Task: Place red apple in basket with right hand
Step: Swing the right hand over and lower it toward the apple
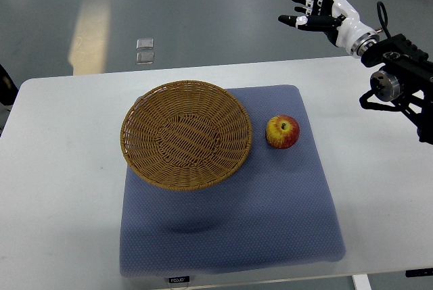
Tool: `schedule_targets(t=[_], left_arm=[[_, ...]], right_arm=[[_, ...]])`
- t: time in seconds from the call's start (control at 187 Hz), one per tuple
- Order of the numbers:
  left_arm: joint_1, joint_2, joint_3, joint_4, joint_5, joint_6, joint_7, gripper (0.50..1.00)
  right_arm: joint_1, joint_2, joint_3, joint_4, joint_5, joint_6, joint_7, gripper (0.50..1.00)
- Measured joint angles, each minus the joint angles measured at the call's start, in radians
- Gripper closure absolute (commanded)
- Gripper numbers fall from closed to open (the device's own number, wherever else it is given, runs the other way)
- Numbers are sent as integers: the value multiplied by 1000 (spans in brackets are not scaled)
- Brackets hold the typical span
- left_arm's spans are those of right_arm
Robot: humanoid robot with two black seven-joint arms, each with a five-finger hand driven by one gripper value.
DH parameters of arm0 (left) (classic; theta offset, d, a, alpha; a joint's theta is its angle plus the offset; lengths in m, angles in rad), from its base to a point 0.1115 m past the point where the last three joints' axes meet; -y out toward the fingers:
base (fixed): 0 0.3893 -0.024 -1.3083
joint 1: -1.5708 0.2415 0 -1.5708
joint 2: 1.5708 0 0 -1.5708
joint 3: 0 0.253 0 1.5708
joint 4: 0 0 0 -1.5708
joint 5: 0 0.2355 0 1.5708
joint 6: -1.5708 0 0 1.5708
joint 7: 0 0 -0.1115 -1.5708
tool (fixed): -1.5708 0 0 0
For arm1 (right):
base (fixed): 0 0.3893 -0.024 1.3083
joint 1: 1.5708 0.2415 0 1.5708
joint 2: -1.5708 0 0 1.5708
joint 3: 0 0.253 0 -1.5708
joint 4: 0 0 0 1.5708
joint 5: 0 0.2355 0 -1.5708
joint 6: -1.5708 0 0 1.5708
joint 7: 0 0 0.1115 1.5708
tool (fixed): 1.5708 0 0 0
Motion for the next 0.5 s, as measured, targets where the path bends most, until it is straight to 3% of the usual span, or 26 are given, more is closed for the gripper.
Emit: schedule_targets(t=[0.23,0.498], left_arm=[[0,0,0,0,0,0,0,500],[0,0,0,0,0,0,0,500]], right_arm=[[14,-96,-32,126,-333,114,5,576],[19,-147,-78,216,-731,182,13,576]])
